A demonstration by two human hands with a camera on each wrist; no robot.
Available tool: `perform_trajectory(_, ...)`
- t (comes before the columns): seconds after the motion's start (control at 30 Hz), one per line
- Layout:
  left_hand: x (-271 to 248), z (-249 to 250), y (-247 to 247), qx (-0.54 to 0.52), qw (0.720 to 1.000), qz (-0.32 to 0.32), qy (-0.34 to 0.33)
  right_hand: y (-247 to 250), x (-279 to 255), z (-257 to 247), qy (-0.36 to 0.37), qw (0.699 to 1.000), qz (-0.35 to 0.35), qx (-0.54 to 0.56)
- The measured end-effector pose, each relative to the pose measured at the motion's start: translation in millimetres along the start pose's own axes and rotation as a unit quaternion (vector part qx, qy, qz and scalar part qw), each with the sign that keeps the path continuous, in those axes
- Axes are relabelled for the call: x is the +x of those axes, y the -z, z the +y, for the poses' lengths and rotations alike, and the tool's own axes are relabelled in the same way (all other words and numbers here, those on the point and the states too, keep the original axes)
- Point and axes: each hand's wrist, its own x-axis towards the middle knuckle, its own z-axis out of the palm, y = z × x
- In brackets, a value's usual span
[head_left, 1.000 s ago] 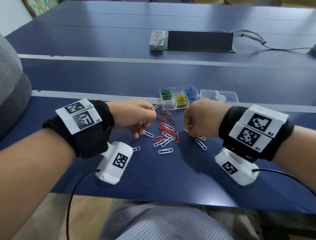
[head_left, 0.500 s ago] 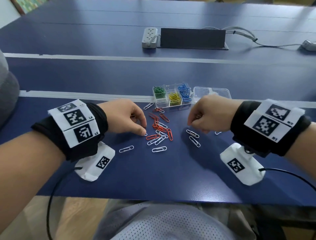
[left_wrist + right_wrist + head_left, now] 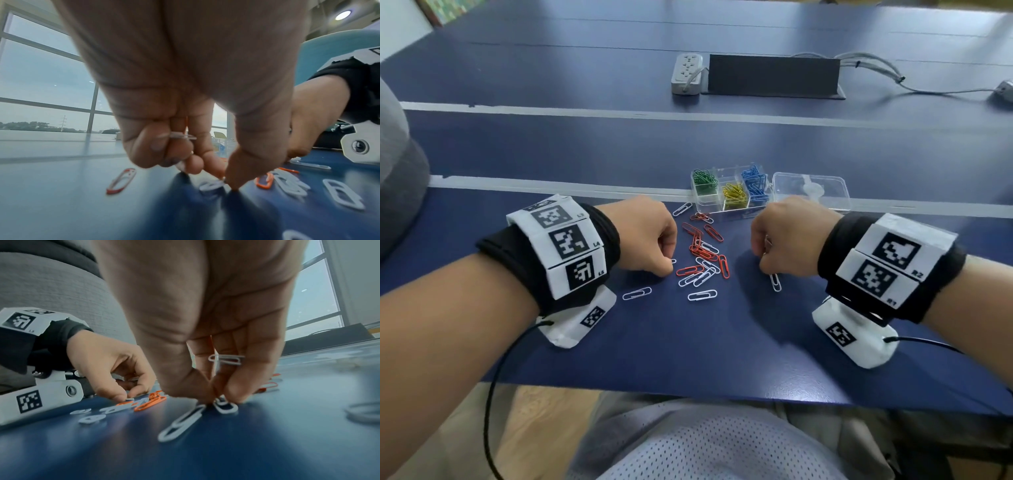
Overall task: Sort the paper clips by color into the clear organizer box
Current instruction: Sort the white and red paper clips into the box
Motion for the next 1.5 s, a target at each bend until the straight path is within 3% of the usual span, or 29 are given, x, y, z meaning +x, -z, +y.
perform_trajectory(0.37,-3,-1,-1,0.016,0.998,0.054,-0.031,-1,-2,7,-0.032,0.999,0.024,0.017)
perform_trajectory(0.67,0,2,0,0.008,0.999,0.053,-0.001,-4,2,6,-0.024,0.999,0.013,-0.019)
perform_trajectory(0.77,1,9,7,-0.051,0.996,0.072,0.024,4,3,17,-0.068,0.996,-0.004,0.066)
perform_trajectory(0.9,7,28,14,-0.128,0.99,0.051,0.008,14,3,45,-0.148,0.948,-0.024,0.28)
perform_trajectory(0.97,12,41,14,-0.137,0.99,0.041,-0.01,13,0,57,-0.166,0.938,-0.021,0.303)
perform_trajectory(1.13,25,77,6,-0.112,0.989,0.004,-0.092,6,-13,78,-0.141,0.963,-0.06,0.22)
perform_trajectory(1.23,28,89,0,-0.051,0.988,-0.025,-0.147,6,-21,74,-0.078,0.991,-0.042,0.096)
perform_trajectory(1.33,36,98,-2,0.032,0.981,-0.031,-0.189,2,-24,67,-0.011,1.0,-0.018,-0.008)
perform_trajectory(1.5,39,104,0,0.102,0.967,-0.032,-0.231,4,-30,66,0.022,0.999,-0.024,-0.016)
